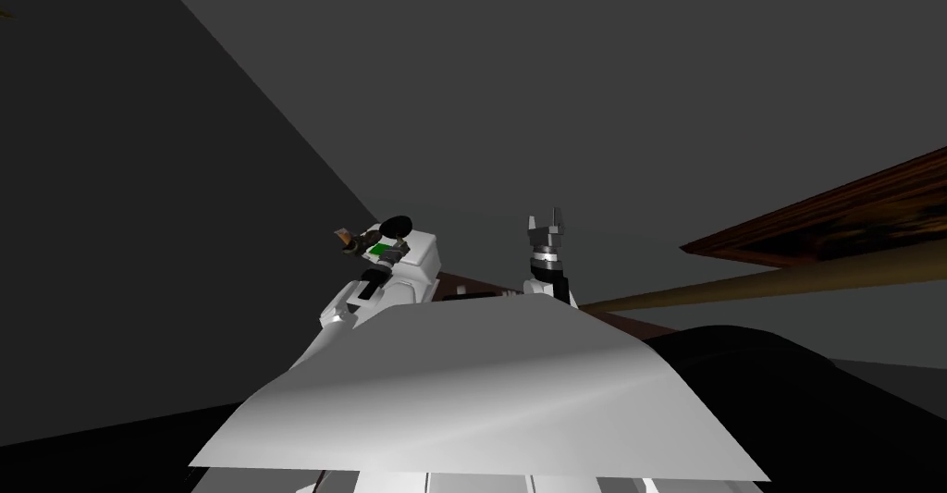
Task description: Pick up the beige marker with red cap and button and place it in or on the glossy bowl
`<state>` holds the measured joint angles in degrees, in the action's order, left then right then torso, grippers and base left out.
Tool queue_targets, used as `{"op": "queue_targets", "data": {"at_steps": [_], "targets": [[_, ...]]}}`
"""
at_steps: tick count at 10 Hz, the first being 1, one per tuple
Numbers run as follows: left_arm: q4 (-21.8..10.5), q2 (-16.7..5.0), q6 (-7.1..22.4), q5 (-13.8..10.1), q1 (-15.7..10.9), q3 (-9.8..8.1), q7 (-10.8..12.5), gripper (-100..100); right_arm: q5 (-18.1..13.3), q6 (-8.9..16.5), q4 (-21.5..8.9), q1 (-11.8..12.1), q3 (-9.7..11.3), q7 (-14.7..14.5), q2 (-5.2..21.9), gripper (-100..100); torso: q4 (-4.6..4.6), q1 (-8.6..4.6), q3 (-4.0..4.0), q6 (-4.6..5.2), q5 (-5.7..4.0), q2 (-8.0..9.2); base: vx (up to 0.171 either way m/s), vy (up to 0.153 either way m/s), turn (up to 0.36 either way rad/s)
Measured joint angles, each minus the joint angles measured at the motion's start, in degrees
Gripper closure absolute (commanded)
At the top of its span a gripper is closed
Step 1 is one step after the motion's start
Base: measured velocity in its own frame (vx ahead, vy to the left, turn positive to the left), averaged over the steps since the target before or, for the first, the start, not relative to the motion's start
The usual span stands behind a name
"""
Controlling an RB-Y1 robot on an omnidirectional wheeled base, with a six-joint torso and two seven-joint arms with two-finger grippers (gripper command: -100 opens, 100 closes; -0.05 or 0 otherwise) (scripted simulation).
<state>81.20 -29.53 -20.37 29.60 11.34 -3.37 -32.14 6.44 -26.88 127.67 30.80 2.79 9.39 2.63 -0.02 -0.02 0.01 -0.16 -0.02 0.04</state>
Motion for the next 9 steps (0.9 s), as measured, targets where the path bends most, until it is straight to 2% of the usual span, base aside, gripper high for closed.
{"op": "queue_targets", "data": {"at_steps": [1, 2, 3, 5, 7, 9], "targets": [[1.02, -0.18, -0.29, 0.05, 1.03, 0.27, 0.08, 100, 0.00, 0.00, 0.00, 0.00, 0.00, 0.00, 0.00, 0, 0.00, -0.01, -0.01, 0.02, 0.00, -0.02, 0.012, -0.007, 0.045], [1.11, -0.22, -0.36, 0.05, 1.19, 0.27, 0.10, 0, 0.00, 0.00, 0.00, -0.01, 0.01, 0.00, 0.00, 0, 0.01, -0.02, -0.02, 0.12, 0.01, -0.04, 0.000, 0.000, 0.000], [1.09, -0.21, -0.35, 0.05, 1.17, 0.27, 0.10, 100, 0.00, 0.00, 0.00, -0.01, 0.01, 0.00, 0.00, 0, 0.01, -0.01, -0.02, 0.12, 0.01, -0.03, -0.101, 0.028, -0.073], [2.12, -2.35, -0.70, 0.27, 2.65, -0.81, 0.98, 100, 0.00, 0.00, 0.00, -0.03, 0.00, 0.00, 0.00, 0, 0.10, 0.21, 0.27, 0.02, 0.03, 0.49, -0.121, 0.045, -0.043], [1.07, -4.08, -1.81, 0.38, 2.85, -1.88, 1.52, 100, 0.00, 0.00, 0.00, -0.03, 0.00, 0.00, 0.01, 0, 0.11, 0.26, 0.28, 0.04, 0.01, 0.48, -0.104, 0.051, -0.041], [2.18, -6.63, -1.67, 0.43, 3.72, -2.55, 2.92, 100, 0.00, 0.00, 0.00, -0.03, 0.00, 0.00, 0.01, 0, 0.11, 0.24, 0.24, 0.07, -0.03, 0.40, -0.091, 0.060, -0.052]]}}
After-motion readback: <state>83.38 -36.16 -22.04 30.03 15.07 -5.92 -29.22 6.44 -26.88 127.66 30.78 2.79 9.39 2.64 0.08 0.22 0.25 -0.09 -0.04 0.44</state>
